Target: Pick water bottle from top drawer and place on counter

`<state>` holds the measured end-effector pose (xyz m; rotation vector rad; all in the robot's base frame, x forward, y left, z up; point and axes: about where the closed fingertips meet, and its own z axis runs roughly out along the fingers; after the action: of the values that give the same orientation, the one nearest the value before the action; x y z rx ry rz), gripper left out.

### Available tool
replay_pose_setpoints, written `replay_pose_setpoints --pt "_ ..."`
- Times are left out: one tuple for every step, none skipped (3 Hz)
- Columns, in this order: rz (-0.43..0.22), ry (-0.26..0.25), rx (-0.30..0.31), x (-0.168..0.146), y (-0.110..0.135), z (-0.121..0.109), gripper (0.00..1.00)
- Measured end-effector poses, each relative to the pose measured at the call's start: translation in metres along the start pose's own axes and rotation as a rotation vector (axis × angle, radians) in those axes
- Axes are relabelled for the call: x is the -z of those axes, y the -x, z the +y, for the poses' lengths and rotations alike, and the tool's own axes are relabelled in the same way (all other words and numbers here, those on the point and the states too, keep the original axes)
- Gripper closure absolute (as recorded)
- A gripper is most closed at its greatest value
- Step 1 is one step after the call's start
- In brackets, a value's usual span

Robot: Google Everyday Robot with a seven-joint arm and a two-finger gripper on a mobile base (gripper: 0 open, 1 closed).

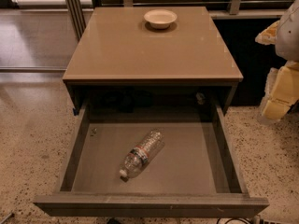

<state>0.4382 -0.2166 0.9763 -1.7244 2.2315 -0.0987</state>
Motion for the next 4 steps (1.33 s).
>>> replay_pose_setpoints --pt "-0.001 -0.001 0.000 0.000 0.000 0.000 0.00" --pt "-0.066 0.020 0.032 -0.047 0.012 -0.009 0.00" --pt "-0.169 0.063 0.056 -0.110 0.039 -0.020 0.00" --pt "-0.169 0.063 0.056 -0.110 0.039 -0.020 0.00"
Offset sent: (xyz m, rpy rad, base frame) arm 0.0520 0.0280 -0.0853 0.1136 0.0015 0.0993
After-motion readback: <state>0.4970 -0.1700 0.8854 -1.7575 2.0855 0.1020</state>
